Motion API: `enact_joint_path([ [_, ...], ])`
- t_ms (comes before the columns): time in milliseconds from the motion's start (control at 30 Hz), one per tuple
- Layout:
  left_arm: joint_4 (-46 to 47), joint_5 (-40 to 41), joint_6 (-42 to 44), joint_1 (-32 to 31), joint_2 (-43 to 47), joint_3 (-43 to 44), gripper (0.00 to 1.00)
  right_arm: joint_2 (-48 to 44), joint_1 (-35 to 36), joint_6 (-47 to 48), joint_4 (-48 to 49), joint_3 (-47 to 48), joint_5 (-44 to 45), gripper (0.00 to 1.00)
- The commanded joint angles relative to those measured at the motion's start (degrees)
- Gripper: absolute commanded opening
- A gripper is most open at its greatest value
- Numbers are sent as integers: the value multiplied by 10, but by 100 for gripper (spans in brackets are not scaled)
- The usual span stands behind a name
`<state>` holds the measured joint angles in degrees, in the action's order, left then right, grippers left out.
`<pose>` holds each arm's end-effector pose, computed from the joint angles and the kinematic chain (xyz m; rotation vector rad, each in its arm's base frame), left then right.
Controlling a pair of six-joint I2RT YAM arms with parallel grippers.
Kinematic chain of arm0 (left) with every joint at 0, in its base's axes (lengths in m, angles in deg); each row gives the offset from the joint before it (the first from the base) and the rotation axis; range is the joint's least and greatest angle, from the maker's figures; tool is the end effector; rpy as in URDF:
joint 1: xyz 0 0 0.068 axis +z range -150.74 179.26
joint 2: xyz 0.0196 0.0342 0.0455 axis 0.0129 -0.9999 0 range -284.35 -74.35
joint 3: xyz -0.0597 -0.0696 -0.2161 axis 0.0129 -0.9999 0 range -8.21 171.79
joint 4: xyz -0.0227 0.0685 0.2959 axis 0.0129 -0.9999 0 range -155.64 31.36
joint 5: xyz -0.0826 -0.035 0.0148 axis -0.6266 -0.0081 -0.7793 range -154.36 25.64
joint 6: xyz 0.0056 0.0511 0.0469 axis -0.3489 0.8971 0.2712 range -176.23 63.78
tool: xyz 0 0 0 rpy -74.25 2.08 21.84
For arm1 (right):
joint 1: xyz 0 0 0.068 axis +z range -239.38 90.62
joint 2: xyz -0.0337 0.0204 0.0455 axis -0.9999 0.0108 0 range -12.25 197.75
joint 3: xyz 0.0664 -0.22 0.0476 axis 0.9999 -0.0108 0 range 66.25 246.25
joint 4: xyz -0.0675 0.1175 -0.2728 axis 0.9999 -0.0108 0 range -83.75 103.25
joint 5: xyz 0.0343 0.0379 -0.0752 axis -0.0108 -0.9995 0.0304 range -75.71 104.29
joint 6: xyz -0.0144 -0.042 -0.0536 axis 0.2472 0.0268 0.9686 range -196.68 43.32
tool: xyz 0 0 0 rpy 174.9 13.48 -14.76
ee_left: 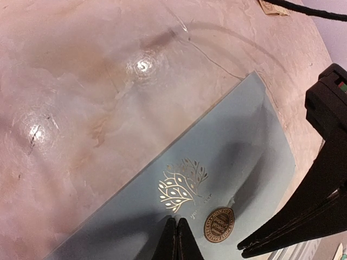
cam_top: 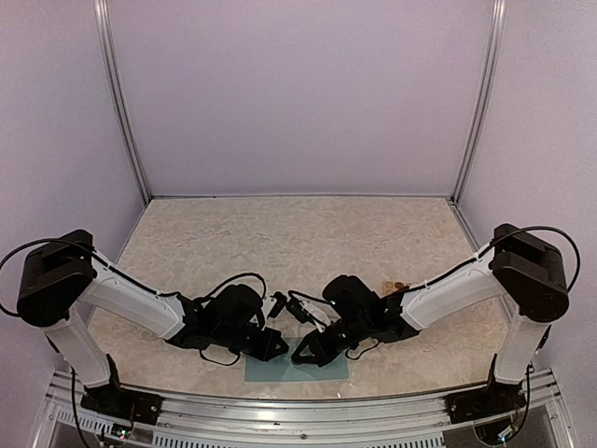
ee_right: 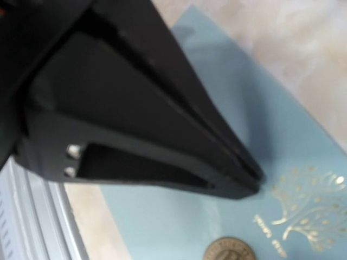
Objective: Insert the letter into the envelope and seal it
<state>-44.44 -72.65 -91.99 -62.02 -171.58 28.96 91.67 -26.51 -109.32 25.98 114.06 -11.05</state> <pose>0.1542 -0.2985 0.0210 0.6453 2.5059 -0.9100 0.1503 0.3465 0.0376 -0.9328 2.4750 1.2378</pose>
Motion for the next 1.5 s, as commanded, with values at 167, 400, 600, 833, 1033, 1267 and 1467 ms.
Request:
enact_joint_path([
  [167,-36,1,9,-8,-1,-19,1,23,-12,-21,-20,6,37,0],
  [400,-36,5,10,-7,2,-20,1,29,-20,-39,-31,-3,52,0],
  [600,-36,21,8,-9,20,-22,1,2,-29,-49,-30,-15,59,0],
  [833,-63,88,6,-4,94,1,13,-62,-43,-45,-31,-34,58,11],
  [1033,-63,157,7,53,193,1,61,-149,-67,-20,-34,-50,93,52],
  [1267,-35,161,48,205,267,-11,90,-184,-156,35,-24,-65,121,89],
  [1467,29,138,89,374,270,-46,93,-169,-276,89,-3,-67,129,92],
])
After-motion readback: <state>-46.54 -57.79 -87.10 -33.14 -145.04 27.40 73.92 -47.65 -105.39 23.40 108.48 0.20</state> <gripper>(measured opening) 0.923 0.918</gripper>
